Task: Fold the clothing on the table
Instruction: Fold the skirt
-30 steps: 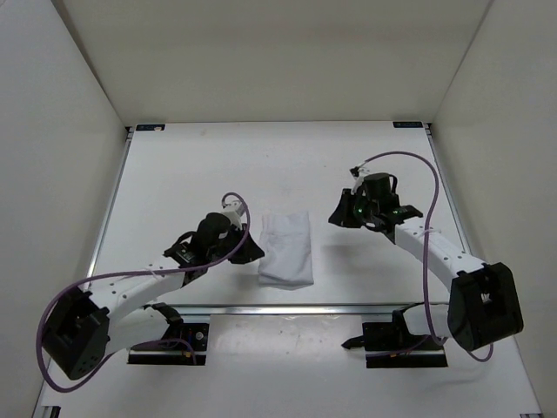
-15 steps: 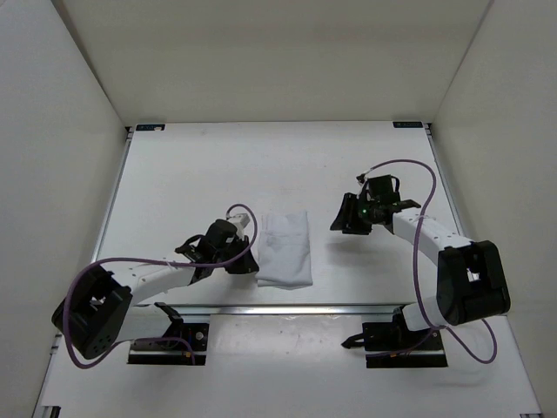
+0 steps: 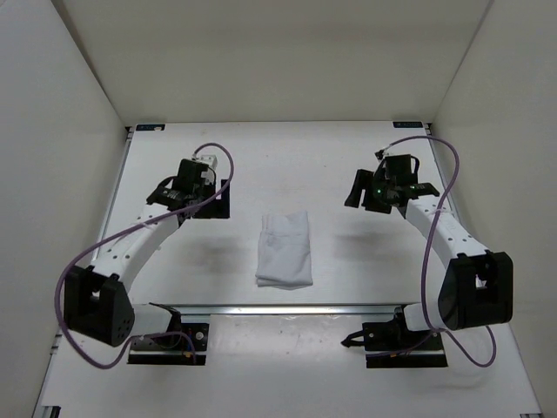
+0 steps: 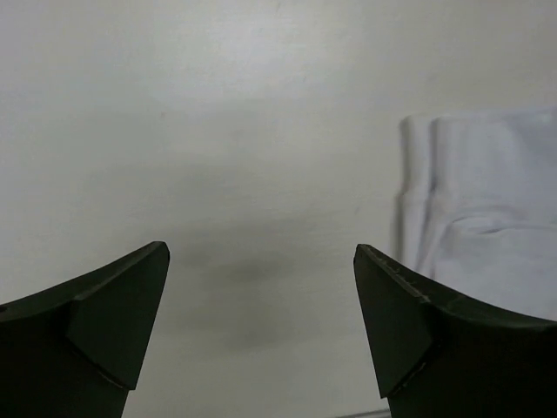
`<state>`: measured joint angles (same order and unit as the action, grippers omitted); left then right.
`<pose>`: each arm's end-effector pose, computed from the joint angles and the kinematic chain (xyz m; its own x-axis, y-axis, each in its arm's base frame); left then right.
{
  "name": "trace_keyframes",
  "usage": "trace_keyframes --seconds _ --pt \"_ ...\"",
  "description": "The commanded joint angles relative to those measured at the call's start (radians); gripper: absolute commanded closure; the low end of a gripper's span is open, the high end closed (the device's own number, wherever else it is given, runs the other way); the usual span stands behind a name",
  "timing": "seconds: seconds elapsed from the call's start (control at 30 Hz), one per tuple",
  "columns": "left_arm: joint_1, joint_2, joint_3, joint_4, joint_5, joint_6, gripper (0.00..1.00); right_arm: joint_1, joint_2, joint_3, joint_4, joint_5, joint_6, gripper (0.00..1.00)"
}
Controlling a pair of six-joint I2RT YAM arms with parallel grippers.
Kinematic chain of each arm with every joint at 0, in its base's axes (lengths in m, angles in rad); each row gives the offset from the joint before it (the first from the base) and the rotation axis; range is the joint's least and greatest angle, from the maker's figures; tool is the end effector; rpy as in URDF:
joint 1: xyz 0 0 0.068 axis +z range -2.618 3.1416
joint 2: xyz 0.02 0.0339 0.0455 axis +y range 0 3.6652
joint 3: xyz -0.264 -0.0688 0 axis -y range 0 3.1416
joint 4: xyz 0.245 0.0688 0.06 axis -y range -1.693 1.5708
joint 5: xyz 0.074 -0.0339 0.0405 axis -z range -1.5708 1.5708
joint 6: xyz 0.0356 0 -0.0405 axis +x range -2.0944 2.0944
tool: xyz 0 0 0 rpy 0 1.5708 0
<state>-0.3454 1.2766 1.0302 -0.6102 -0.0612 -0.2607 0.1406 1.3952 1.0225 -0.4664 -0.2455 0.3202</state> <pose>0.2524 -0.0885 0.2818 -0.7644 0.0016 -0.6448 0.1068 0.9865 -0.1242 0.2923 0.0501 0.2594 -0.7927 0.1962 -0.5773 -0.0498 0.9228 0.3819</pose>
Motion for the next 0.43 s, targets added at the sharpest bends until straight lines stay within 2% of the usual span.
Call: trace_keyframes --seconds 0.0,0.07,0.23,0.4 --pt "0.02 0.081 -0.004 -0.194 -0.051 0.093 0.01 -0.013 -0.065 -0.054 -0.014 0.04 -0.046 0.36" --pt "0.005 0.124 -0.021 -0.192 -0.019 0.066 0.01 -0.029 -0.077 -0.096 -0.006 0.023 -0.035 0.36" --pt "-0.009 0.116 -0.056 -0.14 0.029 0.066 0.01 -0.007 -0.082 -0.119 0.014 0.031 -0.027 0.35" --pt "-0.02 0.113 -0.059 -0.108 -0.002 0.077 0.01 0.014 -0.078 -0.125 0.044 -0.007 0.007 0.33"
